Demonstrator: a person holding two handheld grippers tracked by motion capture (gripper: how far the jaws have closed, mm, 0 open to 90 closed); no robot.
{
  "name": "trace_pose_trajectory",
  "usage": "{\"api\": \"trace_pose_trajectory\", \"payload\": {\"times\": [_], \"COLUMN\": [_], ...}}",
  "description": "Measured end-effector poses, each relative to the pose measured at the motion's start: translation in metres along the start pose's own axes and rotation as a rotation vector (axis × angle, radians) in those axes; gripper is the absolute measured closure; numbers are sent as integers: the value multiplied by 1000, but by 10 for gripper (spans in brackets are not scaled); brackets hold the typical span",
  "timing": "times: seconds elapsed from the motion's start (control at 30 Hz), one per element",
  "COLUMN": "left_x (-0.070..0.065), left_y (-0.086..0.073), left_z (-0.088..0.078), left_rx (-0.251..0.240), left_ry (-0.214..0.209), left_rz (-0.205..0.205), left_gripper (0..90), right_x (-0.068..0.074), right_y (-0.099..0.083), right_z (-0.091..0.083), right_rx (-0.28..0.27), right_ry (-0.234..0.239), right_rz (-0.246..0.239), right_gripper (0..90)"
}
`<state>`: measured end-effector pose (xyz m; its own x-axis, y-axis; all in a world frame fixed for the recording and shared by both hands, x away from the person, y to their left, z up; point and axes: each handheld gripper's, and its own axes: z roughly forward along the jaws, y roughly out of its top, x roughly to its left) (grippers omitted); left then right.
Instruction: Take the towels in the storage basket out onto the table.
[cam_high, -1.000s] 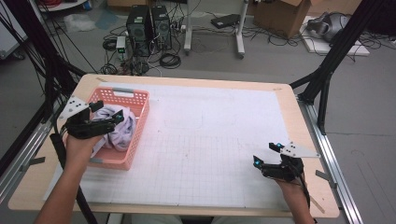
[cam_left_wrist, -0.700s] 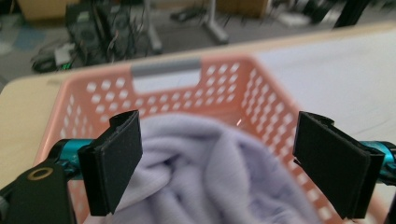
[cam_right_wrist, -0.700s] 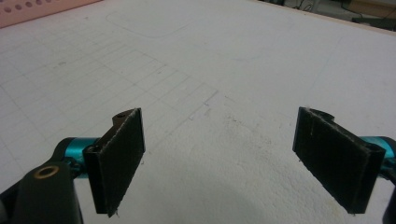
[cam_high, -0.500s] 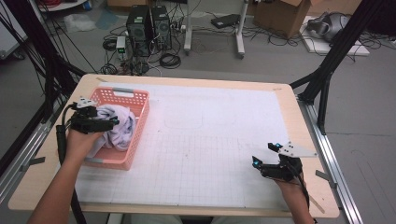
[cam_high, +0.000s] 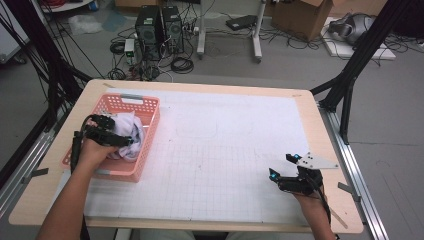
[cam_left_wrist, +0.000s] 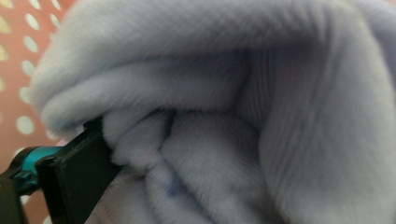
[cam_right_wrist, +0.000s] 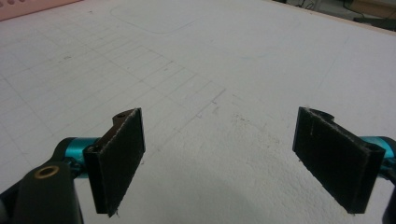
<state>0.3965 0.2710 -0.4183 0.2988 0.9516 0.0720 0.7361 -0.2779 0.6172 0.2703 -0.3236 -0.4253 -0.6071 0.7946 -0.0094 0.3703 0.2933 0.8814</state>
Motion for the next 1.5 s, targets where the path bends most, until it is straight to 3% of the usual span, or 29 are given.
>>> {"api": "trace_pose_trajectory", "payload": {"times": [0.23, 0.27, 0.3, 0.37, 0.4, 0.6, 0.67, 0.77, 0.97, 1.13, 1.27, 1.4, 1.43, 1.5], "left_x": [-5, -4, -3, -1, 0, 8, 12, 16, 22, 24, 27, 30, 31, 31], "left_y": [4, 4, 4, 3, 2, 0, 0, -1, -3, -9, -15, -19, -20, -20], "left_z": [9, 7, 5, 2, -1, -9, -12, -20, -41, -55, -61, -67, -72, -74], "left_rx": [37, 34, 28, 17, 13, -34, -69, -147, -322, -454, -533, -589, -638, -662], "left_ry": [55, 62, 62, 51, 42, -10, -32, -62, -101, -126, -134, -158, -173, -183], "left_rz": [12, 8, 6, 3, 1, -49, -102, -143, -178, -160, -143, -140, -146, -151], "left_gripper": [25, 112, 112, 230, 352, 501, 506, 518, 521, 523, 523, 522, 522, 522], "right_x": [0, -1, -1, -2, -3, -5, -5, -5, -5, -4, -4, -4, -4, -4], "right_y": [0, -1, -1, -1, -1, -1, -1, -1, -2, -1, -1, -1, -1, -1], "right_z": [0, -1, -1, -1, -2, -3, -4, -4, -4, -4, -3, -3, -3, -3], "right_rx": [3, 2, 2, 1, 2, -2, -2, -5, -2, -2, -1, -2, -2, 0], "right_ry": [0, 0, 0, -2, -6, -12, -12, -15, -14, -12, -15, -14, -14, -13], "right_rz": [3, 0, 0, 1, 1, 17, 21, 21, 28, 27, 25, 24, 24, 26], "right_gripper": [156, 156, 156, 156, 157, 157, 157, 157, 157, 158, 159, 159, 159, 159]}}
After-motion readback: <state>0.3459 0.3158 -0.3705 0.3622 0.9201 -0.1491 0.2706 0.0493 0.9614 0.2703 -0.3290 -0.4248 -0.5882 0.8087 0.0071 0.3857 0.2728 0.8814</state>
